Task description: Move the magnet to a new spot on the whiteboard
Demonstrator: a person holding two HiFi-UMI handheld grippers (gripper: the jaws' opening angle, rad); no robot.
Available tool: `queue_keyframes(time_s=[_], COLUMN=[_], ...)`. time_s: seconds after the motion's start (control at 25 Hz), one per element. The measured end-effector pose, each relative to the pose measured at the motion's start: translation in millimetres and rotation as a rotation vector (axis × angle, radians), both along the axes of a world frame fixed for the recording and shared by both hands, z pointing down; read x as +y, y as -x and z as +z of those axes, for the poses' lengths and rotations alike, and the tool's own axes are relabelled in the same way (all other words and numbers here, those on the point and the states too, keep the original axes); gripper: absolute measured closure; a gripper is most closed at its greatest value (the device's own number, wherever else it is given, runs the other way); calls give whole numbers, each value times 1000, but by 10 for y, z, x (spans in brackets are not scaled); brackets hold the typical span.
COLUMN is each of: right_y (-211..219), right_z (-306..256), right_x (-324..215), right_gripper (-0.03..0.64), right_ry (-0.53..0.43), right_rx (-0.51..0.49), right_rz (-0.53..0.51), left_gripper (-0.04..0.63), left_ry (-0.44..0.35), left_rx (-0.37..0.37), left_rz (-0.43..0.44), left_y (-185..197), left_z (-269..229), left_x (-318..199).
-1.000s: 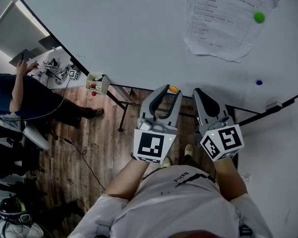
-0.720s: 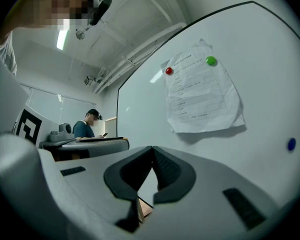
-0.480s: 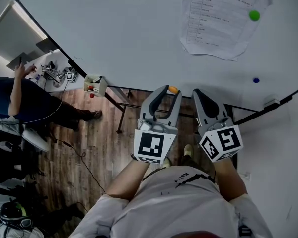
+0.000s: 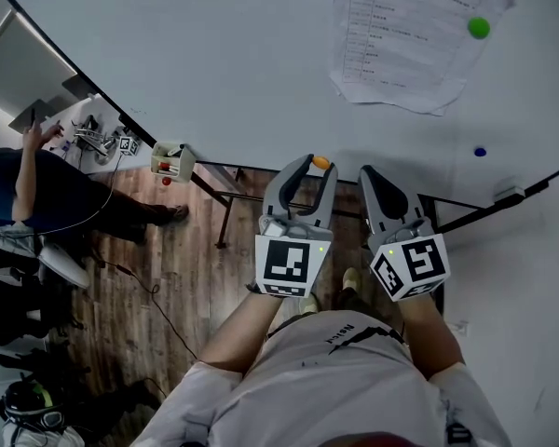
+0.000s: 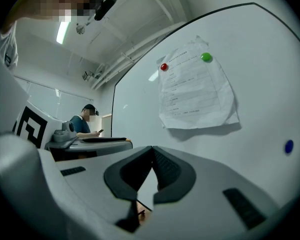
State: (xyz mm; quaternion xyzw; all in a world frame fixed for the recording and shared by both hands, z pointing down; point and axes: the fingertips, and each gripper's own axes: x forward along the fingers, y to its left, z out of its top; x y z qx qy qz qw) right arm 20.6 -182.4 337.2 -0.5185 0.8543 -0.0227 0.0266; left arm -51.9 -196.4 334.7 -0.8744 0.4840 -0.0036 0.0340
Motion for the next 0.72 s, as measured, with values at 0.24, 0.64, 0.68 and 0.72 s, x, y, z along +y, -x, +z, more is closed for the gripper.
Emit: queue_keyframes(time_s=[0.24, 0.64, 0.68, 0.72], right_y=[-120, -245, -247, -252], right_z=[130, 376, 400, 424], right_x=[-133, -521, -558, -594], right_gripper=[603, 603, 603, 603], right_ry=[19, 38, 43, 47], right_rx=[4, 50, 52, 52], right_rz=[5, 1, -2, -4], left_gripper=[462, 462, 462, 462], left_ry=[37, 77, 80, 84], left_rx=[-25, -53, -53, -54], left_rz=[-28, -59, -63, -66], left_y=[-86, -249, -257, -265], left_z=[241, 551, 575, 600], left_x=[-275, -688, -731, -776])
